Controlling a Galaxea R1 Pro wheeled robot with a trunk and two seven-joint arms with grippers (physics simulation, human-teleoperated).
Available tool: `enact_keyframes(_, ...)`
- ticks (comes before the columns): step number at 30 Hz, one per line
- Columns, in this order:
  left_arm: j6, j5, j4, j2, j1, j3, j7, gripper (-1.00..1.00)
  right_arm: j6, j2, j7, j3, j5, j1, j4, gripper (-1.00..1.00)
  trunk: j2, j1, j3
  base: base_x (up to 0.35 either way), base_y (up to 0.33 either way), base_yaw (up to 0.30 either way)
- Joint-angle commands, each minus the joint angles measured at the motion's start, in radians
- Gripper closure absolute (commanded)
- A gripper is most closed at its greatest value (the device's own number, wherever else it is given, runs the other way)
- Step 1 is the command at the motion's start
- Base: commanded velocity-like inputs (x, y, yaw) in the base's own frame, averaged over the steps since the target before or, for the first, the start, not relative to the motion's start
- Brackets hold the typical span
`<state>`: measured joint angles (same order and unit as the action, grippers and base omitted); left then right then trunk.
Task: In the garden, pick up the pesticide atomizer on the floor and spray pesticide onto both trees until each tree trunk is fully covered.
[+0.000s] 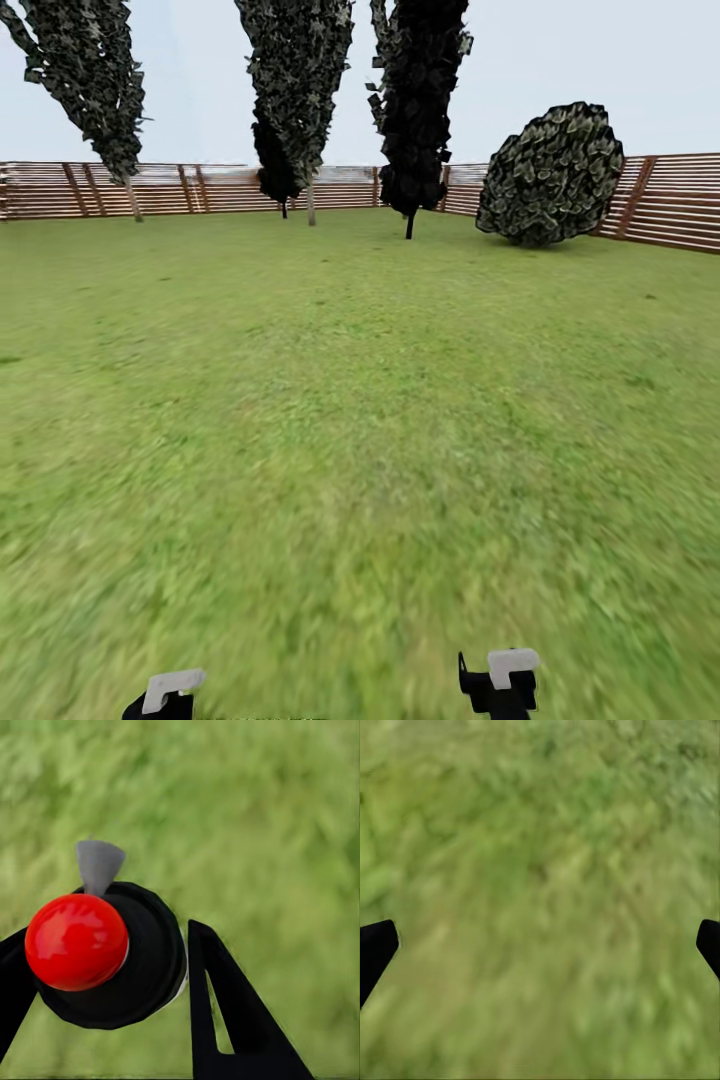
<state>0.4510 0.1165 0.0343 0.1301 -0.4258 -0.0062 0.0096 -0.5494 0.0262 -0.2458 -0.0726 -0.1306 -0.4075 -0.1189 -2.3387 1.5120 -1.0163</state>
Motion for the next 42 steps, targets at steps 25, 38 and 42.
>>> enact_keyframes(25, 0.003, 0.006, -0.001, 0.0, -0.001, -0.001, 0.0, 1.0, 0.0, 0.0, -0.01, -0.007, -0.006, -0.001, 0.001, -1.0, 0.0, 0.0, -0.001, 0.0, 0.0, 0.282)
enact_keyframes(38, 0.003, 0.006, -0.001, 0.0, -0.001, -0.001, 0.0, 1.0, 0.0, 0.0, -0.01, -0.007, -0.006, -0.001, 0.001, -1.0, 0.0, 0.0, -0.001, 0.0, 0.0, 0.282)
enact_keyframes(42, 0.003, 0.006, -0.001, 0.0, -0.001, -0.001, 0.0, 1.0, 0.0, 0.0, -0.01, -0.007, -0.006, -0.001, 0.001, -1.0, 0.0, 0.0, -0.001, 0.0, 0.0, 0.282)
